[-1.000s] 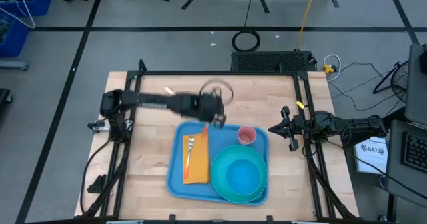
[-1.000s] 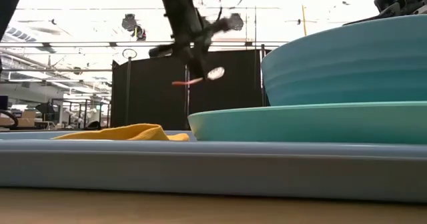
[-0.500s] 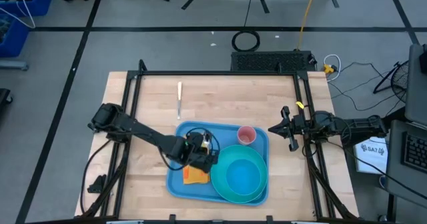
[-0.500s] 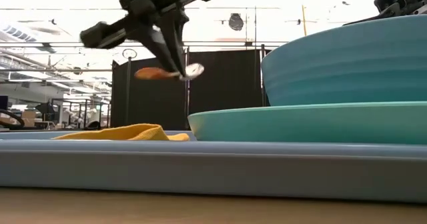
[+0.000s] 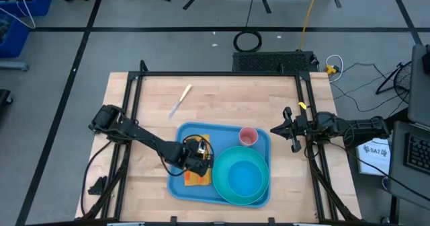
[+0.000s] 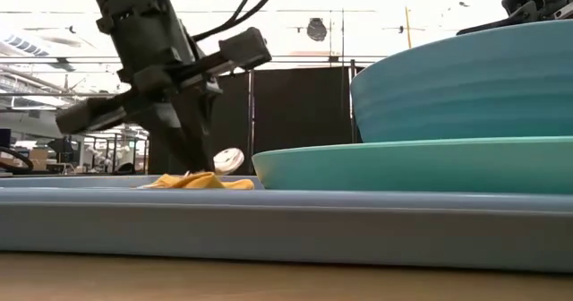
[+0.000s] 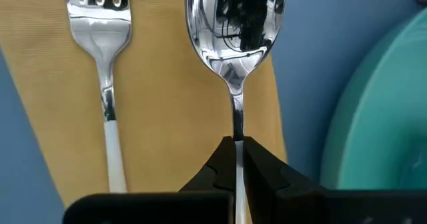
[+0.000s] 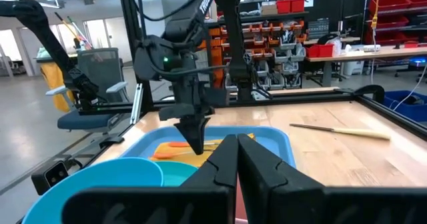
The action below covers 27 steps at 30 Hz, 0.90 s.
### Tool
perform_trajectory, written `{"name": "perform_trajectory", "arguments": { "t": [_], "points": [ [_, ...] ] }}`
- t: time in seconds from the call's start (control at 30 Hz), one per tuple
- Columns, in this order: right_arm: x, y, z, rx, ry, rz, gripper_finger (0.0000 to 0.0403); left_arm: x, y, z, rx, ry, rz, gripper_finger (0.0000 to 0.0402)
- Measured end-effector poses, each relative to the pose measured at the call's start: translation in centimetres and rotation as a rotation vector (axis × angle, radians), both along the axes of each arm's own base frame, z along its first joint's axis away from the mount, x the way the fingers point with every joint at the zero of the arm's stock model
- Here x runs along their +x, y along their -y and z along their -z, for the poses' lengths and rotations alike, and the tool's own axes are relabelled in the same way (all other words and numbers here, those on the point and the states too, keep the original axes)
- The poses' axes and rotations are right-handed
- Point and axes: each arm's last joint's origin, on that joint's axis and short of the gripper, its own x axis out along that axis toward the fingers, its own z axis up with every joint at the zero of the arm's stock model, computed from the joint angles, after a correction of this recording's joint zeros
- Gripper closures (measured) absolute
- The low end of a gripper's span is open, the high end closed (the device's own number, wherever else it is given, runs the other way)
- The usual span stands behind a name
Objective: Set up tray
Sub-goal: Put the orange spoon on top of the yellow napkin to the right of the orange fork
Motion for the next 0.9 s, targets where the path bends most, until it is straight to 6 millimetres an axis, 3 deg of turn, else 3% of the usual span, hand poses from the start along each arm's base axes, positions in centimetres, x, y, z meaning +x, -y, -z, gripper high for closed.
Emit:
{"name": "perform_trajectory", "arguments": {
  "t": [0.77,0.9],
  "points": [
    [0.0,0.0,0.0,0.000,0.000,-0.014,0.0399,-0.3,-1.0,0.8,-0.068,-0.060,-0.023,0.0393],
    [0.0,-0.1,0.0,-0.001,0.000,-0.027,0.0399,-0.2,-1.3,0.8,-0.066,-0.061,-0.024,0.0378]
  ]
}}
